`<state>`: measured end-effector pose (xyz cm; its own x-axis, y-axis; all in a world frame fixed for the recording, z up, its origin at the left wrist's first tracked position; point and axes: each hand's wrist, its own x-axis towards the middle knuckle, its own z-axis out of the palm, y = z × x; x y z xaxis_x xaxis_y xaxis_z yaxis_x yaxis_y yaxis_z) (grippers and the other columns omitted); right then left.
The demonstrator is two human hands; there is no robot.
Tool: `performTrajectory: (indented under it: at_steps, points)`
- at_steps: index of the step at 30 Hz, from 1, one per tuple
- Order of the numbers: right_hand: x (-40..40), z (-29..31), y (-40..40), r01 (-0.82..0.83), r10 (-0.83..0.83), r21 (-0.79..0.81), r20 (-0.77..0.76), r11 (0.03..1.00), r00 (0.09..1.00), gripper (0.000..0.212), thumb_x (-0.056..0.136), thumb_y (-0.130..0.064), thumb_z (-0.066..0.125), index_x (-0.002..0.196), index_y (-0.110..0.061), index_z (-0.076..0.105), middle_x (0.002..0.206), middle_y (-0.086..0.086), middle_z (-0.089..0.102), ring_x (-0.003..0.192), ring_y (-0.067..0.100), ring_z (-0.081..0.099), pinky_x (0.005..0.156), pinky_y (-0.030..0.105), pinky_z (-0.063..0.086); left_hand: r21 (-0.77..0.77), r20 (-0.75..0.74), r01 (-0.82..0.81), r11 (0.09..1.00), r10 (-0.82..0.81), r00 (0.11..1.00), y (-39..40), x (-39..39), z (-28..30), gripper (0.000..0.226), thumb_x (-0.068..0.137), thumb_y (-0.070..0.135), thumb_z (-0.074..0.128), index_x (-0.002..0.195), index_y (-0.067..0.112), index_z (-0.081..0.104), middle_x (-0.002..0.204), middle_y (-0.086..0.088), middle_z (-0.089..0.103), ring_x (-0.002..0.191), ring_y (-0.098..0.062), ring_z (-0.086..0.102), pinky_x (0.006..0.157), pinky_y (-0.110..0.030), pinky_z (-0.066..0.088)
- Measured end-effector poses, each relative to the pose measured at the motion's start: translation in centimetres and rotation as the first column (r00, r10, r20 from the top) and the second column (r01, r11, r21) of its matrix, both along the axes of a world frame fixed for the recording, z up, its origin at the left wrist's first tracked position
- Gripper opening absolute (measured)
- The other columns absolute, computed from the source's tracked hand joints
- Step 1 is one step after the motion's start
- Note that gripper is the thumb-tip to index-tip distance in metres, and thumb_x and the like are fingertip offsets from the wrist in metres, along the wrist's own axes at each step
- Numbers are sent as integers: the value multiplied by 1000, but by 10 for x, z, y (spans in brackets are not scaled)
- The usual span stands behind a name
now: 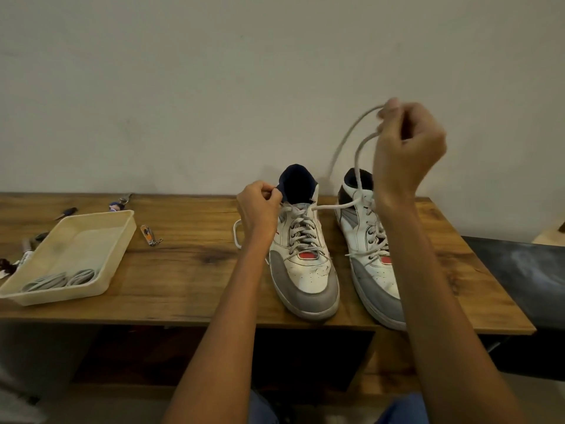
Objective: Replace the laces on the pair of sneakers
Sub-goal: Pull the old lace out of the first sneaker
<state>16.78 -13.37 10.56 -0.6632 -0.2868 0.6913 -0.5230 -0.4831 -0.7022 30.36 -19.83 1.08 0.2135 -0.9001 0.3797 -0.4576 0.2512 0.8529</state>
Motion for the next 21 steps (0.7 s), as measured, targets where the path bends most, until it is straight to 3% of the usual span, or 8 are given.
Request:
performTrajectory:
  at_steps: [4, 6, 8, 11, 13, 15, 19, 21]
  points:
    - [-23, 19, 9, 90, -88, -81, 20, 993, 996, 26, 89, -24, 52, 70, -11, 64, 58, -3, 57, 55, 20, 57, 55, 27, 42, -12, 15, -7, 1000, 8, 1000, -1, 4, 0, 13, 84, 5, 57, 84, 2, 70, 74, -11, 70, 67, -22, 67, 67, -32, 55]
    - [-19, 9, 5, 68, -57, 109, -102, 992, 993, 30, 89, -22, 53, 67, -5, 64, 58, 2, 56, 54, 18, 52, 54, 26, 36, -19, 26, 6, 1000, -5, 1000, 0, 4, 0, 13, 86, 5, 57, 85, 2, 69, 75, -11, 69, 68, -23, 67, 67, -32, 55]
    - [-7, -13, 0, 39, 83, 476, -232, 879, 969, 30, 91, -18, 53, 65, -5, 62, 57, 2, 52, 51, 14, 44, 53, 25, 32, -24, 34, 17, 1000, -16, 999, 1, 4, 0, 13, 87, 5, 56, 87, 2, 69, 77, -10, 68, 69, -23, 67, 67, -34, 56]
    - [1, -57, -13, 29, 443, 949, -173, 314, 880, 17, 92, -8, 50, 83, 0, 63, 73, 6, 56, 64, 18, 55, 59, 22, 46, -28, 38, 25, 999, -24, 999, 1, 5, -1, 14, 90, 5, 55, 90, 0, 68, 80, -12, 68, 71, -24, 67, 69, -35, 57]
    - [1, -77, -19, -19, 514, 998, 45, -55, 857, 13, 91, -5, 53, 83, 2, 60, 73, 12, 58, 62, 23, 59, 52, 24, 48, -30, 38, 23, 999, -21, 999, -1, 6, -1, 15, 91, 5, 54, 93, -1, 68, 82, -13, 68, 72, -25, 67, 71, -38, 57]
    - [-1, -79, -19, -100, 511, 971, 201, -217, 836, 16, 93, -6, 54, 81, 2, 60, 69, 12, 60, 52, 19, 56, 44, 21, 47, -35, 46, 17, 999, -15, 999, -3, 6, -2, 15, 92, 6, 54, 95, 0, 67, 84, -14, 68, 73, -25, 66, 72, -38, 57]
    - [-6, -61, -14, -95, 624, 972, 210, -214, 753, 20, 91, -14, 60, 102, 2, 65, 84, 11, 67, 64, 18, 61, 52, 20, 50, -61, 65, 23, 998, -19, 998, -3, 7, -2, 15, 91, 8, 55, 98, 1, 67, 90, -12, 69, 77, -19, 64, 74, -29, 54]
    - [-6, -61, -18, 98, 641, 992, -129, 84, 757, 24, 89, -15, 62, 110, -4, 65, 102, 10, 67, 86, 22, 64, 69, 27, 52, -82, 109, 29, 996, -20, 994, -2, 7, -1, 17, 90, 10, 58, 104, 4, 66, 99, -10, 67, 84, -17, 63, 74, -25, 52]
